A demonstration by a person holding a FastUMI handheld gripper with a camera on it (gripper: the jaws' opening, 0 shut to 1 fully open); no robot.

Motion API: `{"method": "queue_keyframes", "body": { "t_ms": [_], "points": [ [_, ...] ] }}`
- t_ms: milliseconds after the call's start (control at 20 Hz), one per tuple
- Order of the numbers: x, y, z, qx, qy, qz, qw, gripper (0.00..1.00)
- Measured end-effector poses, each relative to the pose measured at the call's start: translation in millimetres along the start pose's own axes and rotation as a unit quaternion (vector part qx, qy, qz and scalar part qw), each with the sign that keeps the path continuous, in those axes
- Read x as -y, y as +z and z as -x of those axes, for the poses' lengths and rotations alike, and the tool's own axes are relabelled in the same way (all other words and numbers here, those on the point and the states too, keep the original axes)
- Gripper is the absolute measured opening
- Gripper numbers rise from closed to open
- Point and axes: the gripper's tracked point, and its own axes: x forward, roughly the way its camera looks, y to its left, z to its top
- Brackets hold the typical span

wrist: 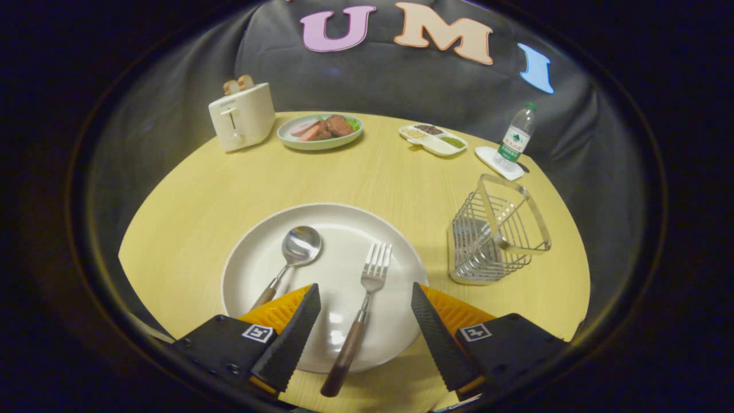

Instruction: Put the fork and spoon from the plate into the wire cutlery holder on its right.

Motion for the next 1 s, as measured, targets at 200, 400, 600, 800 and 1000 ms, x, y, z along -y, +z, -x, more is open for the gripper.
{"method": "queue_keyframes", "body": {
  "t_ms": [200, 400, 600, 800, 1000],
  "points": [
    [-5.0, -8.6, -4.2, -0.020, 0.006, 0.011, 1.000, 0.96],
    [-4.5, -17.5, -6.2, -0.041, 0.005, 0.014, 0.999, 0.69],
    [-6.9, -22.7, -5.7, -0.060, 0.008, 0.012, 0.998, 0.42],
    [-3.7, -25.8, -3.8, -0.067, 0.000, 0.015, 0.998, 0.15],
    [-15.4, -27.7, 0.2, -0.078, 0.032, 0.003, 0.996, 0.10]
  ]
}}
